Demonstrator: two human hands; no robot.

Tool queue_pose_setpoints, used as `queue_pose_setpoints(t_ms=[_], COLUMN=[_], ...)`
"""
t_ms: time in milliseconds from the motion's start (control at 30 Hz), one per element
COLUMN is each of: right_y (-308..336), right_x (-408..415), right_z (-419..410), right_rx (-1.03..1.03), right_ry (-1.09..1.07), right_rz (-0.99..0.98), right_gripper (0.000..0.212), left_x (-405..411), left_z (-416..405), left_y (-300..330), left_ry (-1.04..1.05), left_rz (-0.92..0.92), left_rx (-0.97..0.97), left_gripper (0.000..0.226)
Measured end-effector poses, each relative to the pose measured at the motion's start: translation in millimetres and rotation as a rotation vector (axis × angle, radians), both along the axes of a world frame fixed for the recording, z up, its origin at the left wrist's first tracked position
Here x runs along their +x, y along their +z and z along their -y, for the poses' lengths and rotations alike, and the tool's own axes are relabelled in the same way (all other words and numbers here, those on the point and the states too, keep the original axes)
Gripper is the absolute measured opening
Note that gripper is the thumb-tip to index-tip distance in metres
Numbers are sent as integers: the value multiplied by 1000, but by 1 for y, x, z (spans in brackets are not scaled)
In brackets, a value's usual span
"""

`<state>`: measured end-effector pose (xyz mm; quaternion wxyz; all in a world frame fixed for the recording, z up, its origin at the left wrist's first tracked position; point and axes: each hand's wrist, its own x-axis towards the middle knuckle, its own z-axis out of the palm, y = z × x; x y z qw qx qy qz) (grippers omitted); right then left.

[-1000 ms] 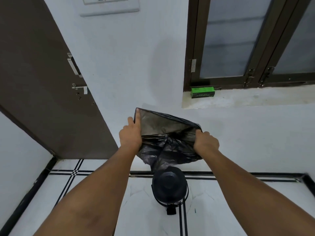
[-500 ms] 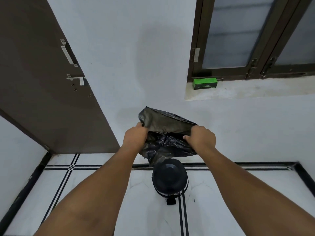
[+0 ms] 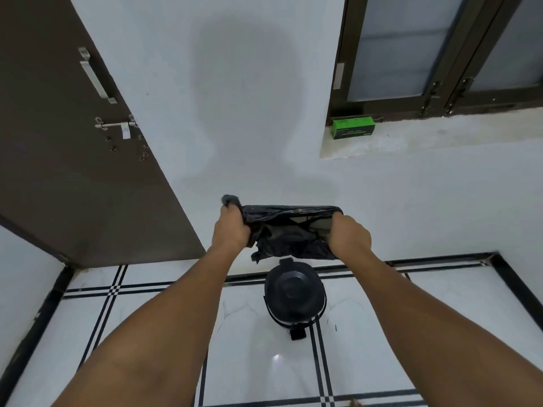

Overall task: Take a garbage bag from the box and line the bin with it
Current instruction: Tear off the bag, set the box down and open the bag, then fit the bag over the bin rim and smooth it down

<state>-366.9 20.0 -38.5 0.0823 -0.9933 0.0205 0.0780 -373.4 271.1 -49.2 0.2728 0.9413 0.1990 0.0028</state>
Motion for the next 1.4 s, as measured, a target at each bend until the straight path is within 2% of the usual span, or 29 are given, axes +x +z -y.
queue_pose_setpoints(t_ms=[100,200,300,467,567,833,933,1000,1067,1133,1233,1400], right_y=[-11,-23,-35,-56,-70,-107,-119,-126,-133,-137,-149,-199], right_x=[-4,-8,-7,3,11,30,39,44,44,44,42,42], right_z=[-14,-20,-20,-25,-31,-27,-25,-28,-30,-32,-31,-17], right_rx=[111,139,134,131,154,194,221,243,270,286,287,258], right_ry=[-16,-31,-34,-26,-16,-21,-41,-53,-84,-117,-158,-219], right_rz=[-5,-15,-43,-98,-119,-158,-152,-129,-75,-38,-59,-132], right_gripper=[23,29,36,36,36,15,14,10,7,9,7,9], left_x=[-8,-9,-9,-2,4,20,23,23,21,17,4,0], left_z=[14,19,16,13,17,35,43,44,47,53,62,69], left_y=[-20,-39,-49,-67,-80,-123,-133,-141,-151,-156,-166,-216], left_ry=[-191,-223,-228,-244,-280,-379,-380,-333,-282,-265,-313,-221], left_rz=[-12,-79,-122,-178,-198,-307,-305,-323,-396,-541,-779,-852], left_rx=[95,113,111,76,64,56,-15,-129,-290,-421,-459,-507], left_gripper=[56,63,59,59,51,39,34,25,20,21,22,25])
